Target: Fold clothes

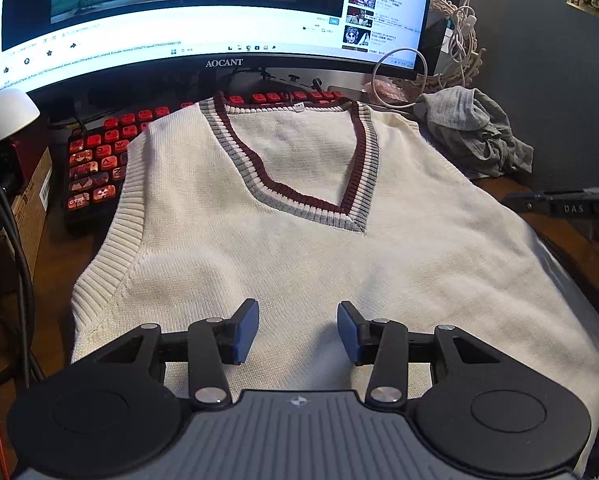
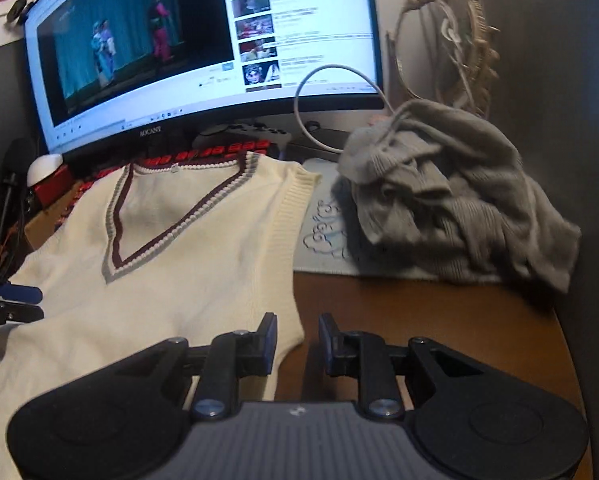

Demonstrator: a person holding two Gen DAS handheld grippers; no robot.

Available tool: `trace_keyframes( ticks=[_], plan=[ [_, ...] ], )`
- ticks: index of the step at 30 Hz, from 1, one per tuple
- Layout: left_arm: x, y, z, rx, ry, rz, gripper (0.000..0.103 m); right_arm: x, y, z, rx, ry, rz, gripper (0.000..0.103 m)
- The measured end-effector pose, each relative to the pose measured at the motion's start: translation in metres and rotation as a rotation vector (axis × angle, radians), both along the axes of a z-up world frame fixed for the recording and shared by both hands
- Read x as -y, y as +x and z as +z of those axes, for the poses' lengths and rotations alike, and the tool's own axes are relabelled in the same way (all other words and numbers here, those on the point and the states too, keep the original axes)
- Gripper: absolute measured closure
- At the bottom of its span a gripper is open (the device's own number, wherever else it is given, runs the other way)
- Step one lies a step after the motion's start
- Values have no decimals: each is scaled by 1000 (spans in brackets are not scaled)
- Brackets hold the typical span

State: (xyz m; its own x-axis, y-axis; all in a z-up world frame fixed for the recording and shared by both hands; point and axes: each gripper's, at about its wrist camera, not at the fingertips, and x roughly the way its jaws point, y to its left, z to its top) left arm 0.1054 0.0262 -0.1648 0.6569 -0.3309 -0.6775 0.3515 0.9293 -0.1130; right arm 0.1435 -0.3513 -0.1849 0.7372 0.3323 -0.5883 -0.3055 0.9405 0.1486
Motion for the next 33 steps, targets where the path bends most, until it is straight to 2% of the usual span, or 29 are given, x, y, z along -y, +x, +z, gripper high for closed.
trace_keyframes(
  ticks=[3, 4, 6, 9, 10, 11, 12, 16, 21, 23, 27, 29, 33],
  plan=[
    [1, 0, 0, 0, 5, -2, 60, -7, -5, -3, 2, -4, -5, 76],
    [1, 0, 0, -1, 6, -2, 60, -10, -5, -4, 5, -10, -2, 70],
    [1, 0, 0, -1, 7, -4, 60, -17, -6, -6, 5, -12, 1, 69],
    [1, 0, 0, 0, 11, -6, 60, -27, -6, -9, 23, -40, 10, 76],
    [1, 0, 0, 2, 13, -7, 60, -31, -6, -10, 37, -69, 16, 82],
    [1, 0, 0, 5, 16, -9, 60, -34, -6, -10, 52, -92, 28, 92],
    [2, -1, -1, 8, 20, -12, 60, -37, -7, -9, 62, -112, 39, 97],
    [5, -4, -2, 29, 62, -28, 60, -46, -14, -9, 157, -333, -2, 100],
    [3, -2, -1, 23, 48, -14, 60, -41, -17, -14, 171, -376, 16, 99],
    [-2, 0, 1, 5, 14, 8, 60, -38, -15, -9, 149, -347, 9, 96],
    [-22, -9, 21, 20, -61, 66, 60, -7, -11, 14, 59, -156, -60, 83],
    [-35, -19, 34, 56, -55, 97, 60, 6, -15, 21, 54, -103, -99, 83],
    [-65, -31, 45, 87, 6, 178, 60, 13, -22, 18, 24, -59, -98, 83]
  ],
)
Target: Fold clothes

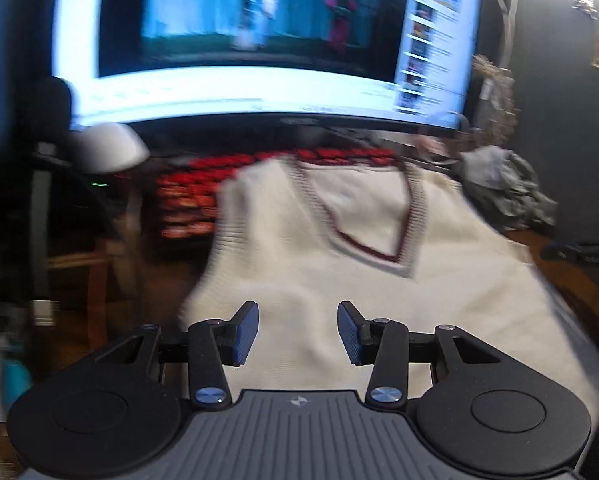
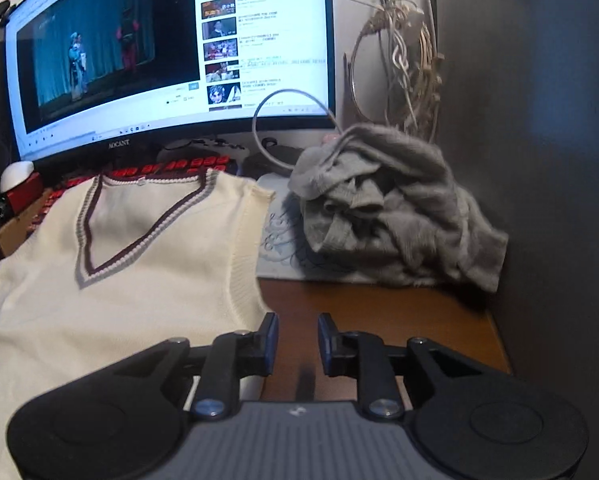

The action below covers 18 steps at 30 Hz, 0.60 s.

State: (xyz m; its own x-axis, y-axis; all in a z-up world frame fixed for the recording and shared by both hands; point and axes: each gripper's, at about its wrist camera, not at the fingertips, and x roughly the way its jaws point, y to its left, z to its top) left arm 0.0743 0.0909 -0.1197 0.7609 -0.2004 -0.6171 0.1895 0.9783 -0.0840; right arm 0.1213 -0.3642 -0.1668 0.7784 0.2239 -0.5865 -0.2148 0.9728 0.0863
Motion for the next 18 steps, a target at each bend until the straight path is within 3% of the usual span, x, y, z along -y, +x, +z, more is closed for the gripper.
trace_keyframes(
  ticks=[4, 10, 12, 18],
  plan=[
    [-26, 1, -9, -43, 2, 81, 60, -8, 0, -14, -34, 11, 11, 78],
    [-35, 19, -25, -111, -56, 97, 61, -13, 5, -19, -45, 51, 16, 76],
    [-37, 28, -30, -147, -91, 103, 74, -14, 7, -19, -47, 60, 25, 76],
    [-43, 41, -41, -186, -102, 139, 85, -14, 12, -23, -56, 94, 28, 75]
  ],
)
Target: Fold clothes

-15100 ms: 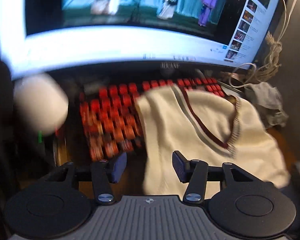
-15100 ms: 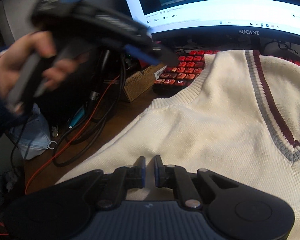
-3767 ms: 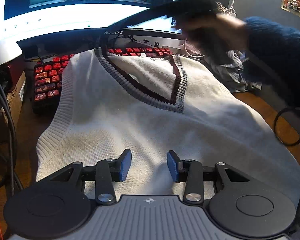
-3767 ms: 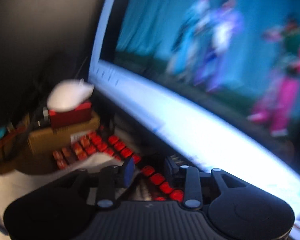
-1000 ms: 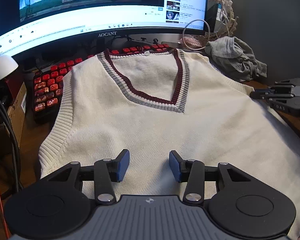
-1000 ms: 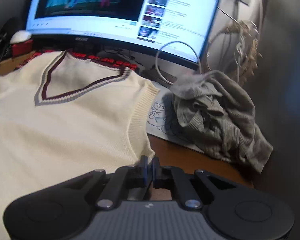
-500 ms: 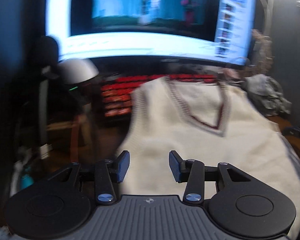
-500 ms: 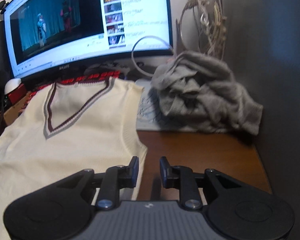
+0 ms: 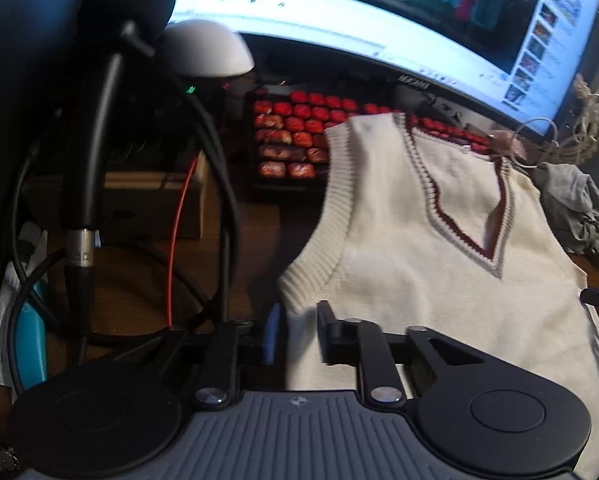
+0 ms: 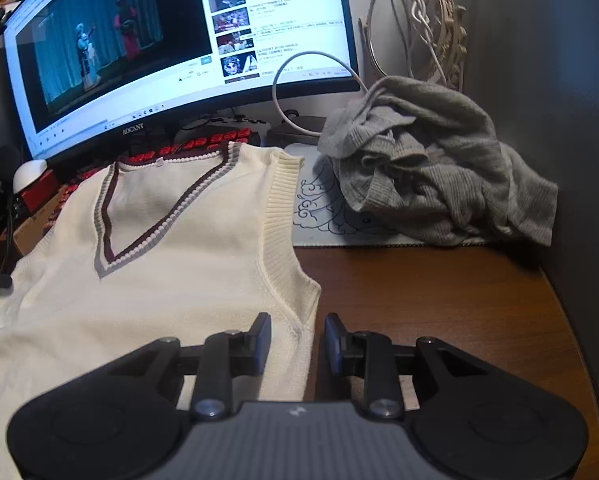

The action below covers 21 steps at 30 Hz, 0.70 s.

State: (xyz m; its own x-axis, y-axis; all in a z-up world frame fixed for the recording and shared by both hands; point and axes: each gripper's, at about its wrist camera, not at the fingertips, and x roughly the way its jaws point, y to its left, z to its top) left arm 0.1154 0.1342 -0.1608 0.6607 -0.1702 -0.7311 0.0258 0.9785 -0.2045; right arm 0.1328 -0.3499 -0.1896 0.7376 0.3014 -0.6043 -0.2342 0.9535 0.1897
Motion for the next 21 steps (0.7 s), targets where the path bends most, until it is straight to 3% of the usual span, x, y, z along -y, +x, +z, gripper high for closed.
trace_keyframes(
  ticks=[3, 6, 7, 9, 12, 21],
  plan=[
    [2, 2, -3, -2, 19, -2, 85, 2, 4, -1, 1, 23, -7, 76],
    [21, -3, -5, 23, 118, -42, 87, 0, 8, 0, 0, 6, -2, 81],
    [27, -5, -5, 39, 160, -58, 90, -3, 8, 0, 2, -16, 7, 93],
    [36, -9, -5, 75, 247, -84, 95, -11, 8, 0, 17, -75, 26, 96],
    [44, -15, -10, 119, 361, -96, 95, -22, 5, 2, 52, -215, 42, 98],
    [47, -20, -15, 179, 481, -71, 95, -28, 2, -2, 103, -378, 42, 99]
  ],
)
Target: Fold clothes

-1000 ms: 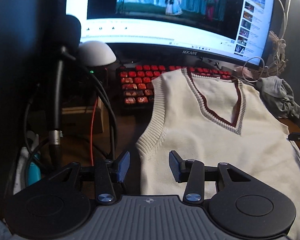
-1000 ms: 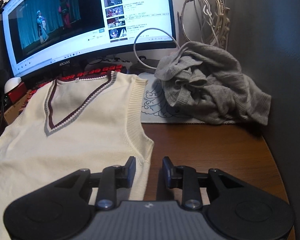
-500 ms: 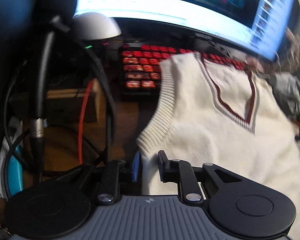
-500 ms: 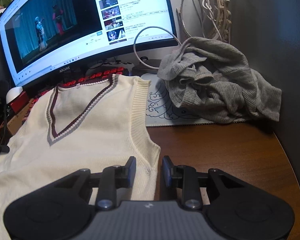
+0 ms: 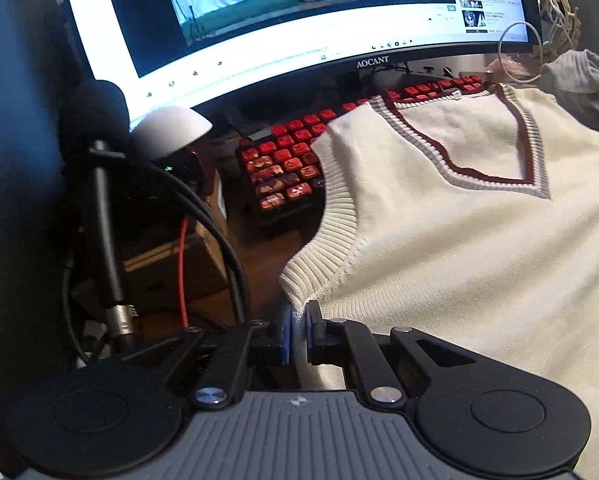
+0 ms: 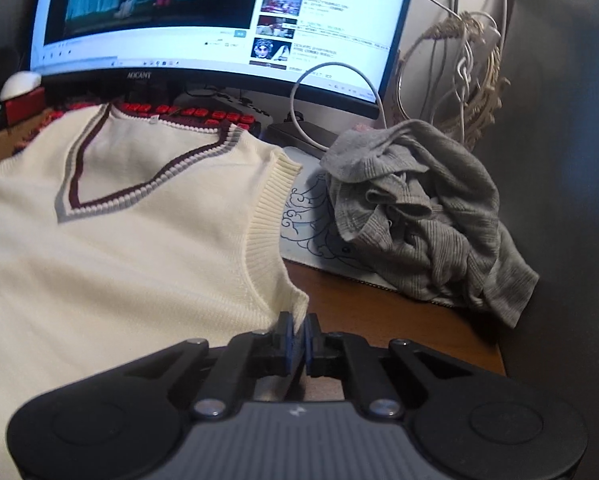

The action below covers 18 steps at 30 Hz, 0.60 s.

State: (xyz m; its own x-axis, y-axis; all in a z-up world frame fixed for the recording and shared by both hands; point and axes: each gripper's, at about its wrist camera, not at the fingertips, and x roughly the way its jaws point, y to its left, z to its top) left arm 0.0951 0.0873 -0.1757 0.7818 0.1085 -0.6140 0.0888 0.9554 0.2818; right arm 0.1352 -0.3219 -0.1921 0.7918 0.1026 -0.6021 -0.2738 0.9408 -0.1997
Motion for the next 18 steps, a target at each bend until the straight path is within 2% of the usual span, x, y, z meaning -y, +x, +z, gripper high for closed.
trace_keyframes(
  ticks=[3, 5, 7, 8, 9, 10, 11, 13, 15, 18],
  plan=[
    [1, 3, 1, -36, -11, -22, 95, -2, -5, 1, -14, -15, 20, 98],
    [3, 4, 6, -51, -15, -41, 93, 2, -3, 5, -41, 22, 34, 97],
    [1, 4, 13, -50, -37, -55, 78, 8, -1, 9, -56, 76, 36, 93],
    [-1, 3, 18, -43, -54, -54, 68, 11, 0, 12, -56, 101, 35, 86],
    [-4, 1, 24, -35, -71, -54, 67, 14, -1, 16, -43, 123, 31, 82],
    [-6, 2, 30, -25, -89, -51, 67, 18, -2, 21, -28, 148, 25, 73],
    [-9, 3, 36, -14, -110, -48, 67, 22, -1, 25, -12, 178, 21, 70],
    [-9, 11, 51, 27, -163, -57, 66, 27, 4, 36, 19, 248, 35, 70],
    [-2, 29, 63, 58, -191, -86, 58, 27, 16, 45, 46, 309, 59, 70],
    [12, 71, 68, 97, -179, -127, 57, 13, 46, 54, 111, 302, 113, 66]
  ],
)
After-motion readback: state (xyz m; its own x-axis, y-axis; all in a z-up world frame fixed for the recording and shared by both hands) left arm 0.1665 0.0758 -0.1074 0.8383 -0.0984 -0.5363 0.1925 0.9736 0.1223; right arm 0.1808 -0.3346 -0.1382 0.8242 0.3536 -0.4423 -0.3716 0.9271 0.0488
